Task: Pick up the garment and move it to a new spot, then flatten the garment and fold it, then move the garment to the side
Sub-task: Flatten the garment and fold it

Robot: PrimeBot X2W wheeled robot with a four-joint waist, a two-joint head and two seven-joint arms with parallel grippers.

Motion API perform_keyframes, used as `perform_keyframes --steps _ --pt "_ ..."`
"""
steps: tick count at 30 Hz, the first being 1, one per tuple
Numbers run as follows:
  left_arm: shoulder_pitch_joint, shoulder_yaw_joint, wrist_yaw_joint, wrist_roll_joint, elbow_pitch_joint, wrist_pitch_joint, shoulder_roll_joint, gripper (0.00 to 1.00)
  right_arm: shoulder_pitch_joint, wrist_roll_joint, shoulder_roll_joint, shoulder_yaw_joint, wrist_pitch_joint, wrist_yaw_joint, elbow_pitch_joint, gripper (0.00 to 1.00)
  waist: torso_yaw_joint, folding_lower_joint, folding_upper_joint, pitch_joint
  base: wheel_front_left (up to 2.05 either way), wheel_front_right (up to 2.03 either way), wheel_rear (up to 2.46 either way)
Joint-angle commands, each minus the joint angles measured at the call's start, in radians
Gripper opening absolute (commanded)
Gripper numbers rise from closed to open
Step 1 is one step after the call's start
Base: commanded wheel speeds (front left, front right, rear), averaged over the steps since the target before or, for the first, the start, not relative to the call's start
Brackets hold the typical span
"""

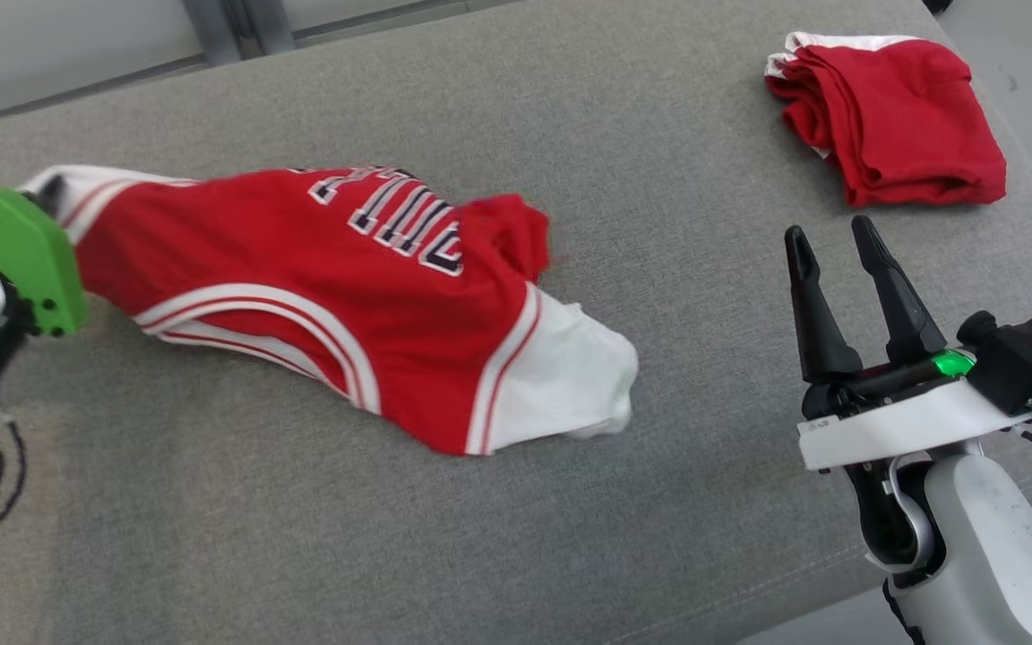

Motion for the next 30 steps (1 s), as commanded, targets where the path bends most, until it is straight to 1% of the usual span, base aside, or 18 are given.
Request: perform_keyframes --steps 1,3,6,7,8,9,11,12,15,20,24,26,30 --pt "-0.037 0.006 -0.006 0.005 0.019 -0.001 0.023 0.00 -0.020 0.005 0.005 0.004 -0.002 0.000 -0.001 1.00 -0.055 -0.0001 0.0000 0.082 0.00 0.00 0.00" --pt "-0.071 -0.004 -0.018 0.031 0.055 -0.010 0.058 0.00 -0.037 0.007 0.009 0.013 -0.002 0.000 0.001 1.00 -0.073 -0.0001 0.0000 0.109 0.00 0.00 0.00" --pt "-0.103 -0.011 -0.026 0.050 0.124 -0.036 0.085 0.00 -0.056 0.008 0.016 0.027 -0.002 0.000 0.005 1.00 -0.095 -0.0001 0.0000 0.129 0.00 0.00 0.00" --pt "-0.111 -0.017 -0.029 0.050 0.152 -0.048 0.086 0.00 -0.061 0.008 0.018 0.029 -0.002 0.000 0.007 1.00 -0.100 -0.0001 0.0000 0.130 0.00 0.00 0.00" --pt "-0.115 -0.022 -0.033 0.048 0.175 -0.060 0.083 0.49 -0.063 0.008 0.017 0.030 -0.002 0.000 0.010 1.00 -0.102 -0.0001 0.0000 0.128 0.00 0.00 0.00" --pt "-0.117 -0.026 -0.036 0.041 0.199 -0.073 0.074 1.00 -0.062 0.006 0.017 0.030 -0.002 0.000 0.015 1.00 -0.102 -0.0001 0.0000 0.122 0.00 0.00 0.00" --pt "-0.119 -0.034 -0.041 0.030 0.229 -0.108 0.056 1.00 -0.054 0.000 0.014 0.026 -0.002 0.000 0.021 1.00 -0.092 -0.0001 0.0000 0.101 0.00 0.00 0.00" --pt "-0.118 -0.048 -0.044 0.041 0.238 -0.127 0.053 1.00 -0.047 -0.002 0.011 0.027 -0.002 0.000 0.025 1.00 -0.083 -0.0001 0.0000 0.086 0.00 0.00 0.00" --pt "-0.109 -0.089 -0.050 0.035 0.238 -0.175 0.036 1.00 -0.033 -0.008 -0.002 0.033 -0.002 0.000 0.035 1.00 -0.053 -0.0001 0.0000 0.038 0.00 0.00 0.00" --pt "-0.059 -0.125 -0.052 -0.004 0.182 -0.242 0.019 1.00 0.000 -0.012 -0.021 0.037 -0.002 0.000 0.049 1.00 0.011 -0.0001 0.0000 -0.055 0.00 0.00 0.00" --pt "0.001 -0.125 -0.051 -0.043 0.102 -0.254 0.010 1.00 0.028 -0.003 -0.035 0.032 -0.002 0.000 0.057 1.00 0.060 -0.0001 0.0000 -0.106 0.00 0.00 0.00" --pt "0.042 -0.119 -0.032 -0.059 0.047 -0.257 0.004 1.00 0.041 -0.001 -0.041 0.028 -0.002 0.000 0.058 1.00 0.081 -0.0001 0.0000 -0.123 0.00 0.00 0.00" --pt "0.149 -0.122 0.018 -0.094 -0.103 -0.248 -0.035 1.00 0.067 0.002 -0.049 0.016 -0.002 0.000 0.055 1.00 0.117 -0.0001 0.0000 -0.142 0.00 0.00 0.00"
